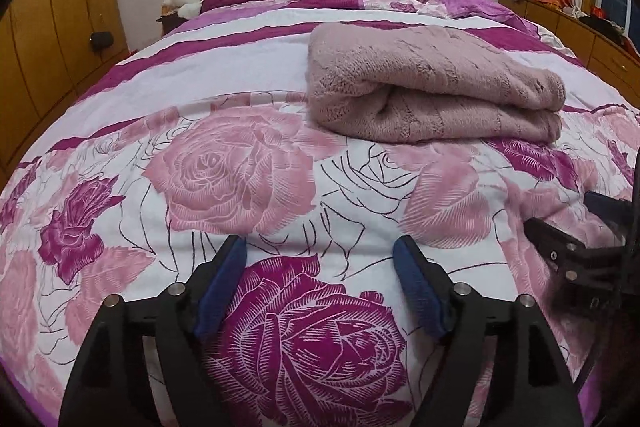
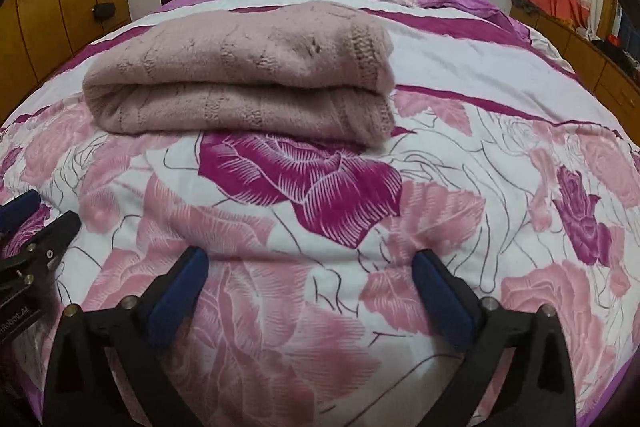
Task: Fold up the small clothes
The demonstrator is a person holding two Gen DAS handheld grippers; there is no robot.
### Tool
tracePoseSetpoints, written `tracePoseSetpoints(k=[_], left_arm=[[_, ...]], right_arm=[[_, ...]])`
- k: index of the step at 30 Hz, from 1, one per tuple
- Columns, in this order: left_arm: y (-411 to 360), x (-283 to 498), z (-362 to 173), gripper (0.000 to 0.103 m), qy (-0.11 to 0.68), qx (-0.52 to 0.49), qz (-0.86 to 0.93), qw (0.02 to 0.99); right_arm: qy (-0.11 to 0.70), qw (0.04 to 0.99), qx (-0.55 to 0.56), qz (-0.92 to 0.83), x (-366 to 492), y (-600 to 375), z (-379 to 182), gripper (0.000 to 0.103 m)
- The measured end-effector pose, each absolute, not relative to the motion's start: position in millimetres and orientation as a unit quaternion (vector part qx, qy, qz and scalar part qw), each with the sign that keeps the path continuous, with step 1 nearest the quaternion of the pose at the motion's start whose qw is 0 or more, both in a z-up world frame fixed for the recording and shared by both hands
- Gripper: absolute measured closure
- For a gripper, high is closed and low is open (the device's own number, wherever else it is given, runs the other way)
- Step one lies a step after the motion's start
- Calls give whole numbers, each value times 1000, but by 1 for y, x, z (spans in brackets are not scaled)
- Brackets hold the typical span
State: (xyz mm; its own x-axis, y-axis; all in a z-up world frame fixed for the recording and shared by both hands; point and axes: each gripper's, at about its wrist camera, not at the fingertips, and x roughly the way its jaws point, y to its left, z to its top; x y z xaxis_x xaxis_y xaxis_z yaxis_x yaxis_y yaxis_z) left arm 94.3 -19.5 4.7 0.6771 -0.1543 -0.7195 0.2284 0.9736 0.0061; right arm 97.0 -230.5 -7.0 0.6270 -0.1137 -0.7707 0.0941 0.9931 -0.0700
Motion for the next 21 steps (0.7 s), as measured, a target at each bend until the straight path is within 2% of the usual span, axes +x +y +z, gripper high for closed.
tracePoseSetpoints(k=[21], left_arm=[[-14, 91, 4, 43, 384, 21, -104, 917]], right_arm=[[418, 906, -9, -59, 88, -226, -6, 1]])
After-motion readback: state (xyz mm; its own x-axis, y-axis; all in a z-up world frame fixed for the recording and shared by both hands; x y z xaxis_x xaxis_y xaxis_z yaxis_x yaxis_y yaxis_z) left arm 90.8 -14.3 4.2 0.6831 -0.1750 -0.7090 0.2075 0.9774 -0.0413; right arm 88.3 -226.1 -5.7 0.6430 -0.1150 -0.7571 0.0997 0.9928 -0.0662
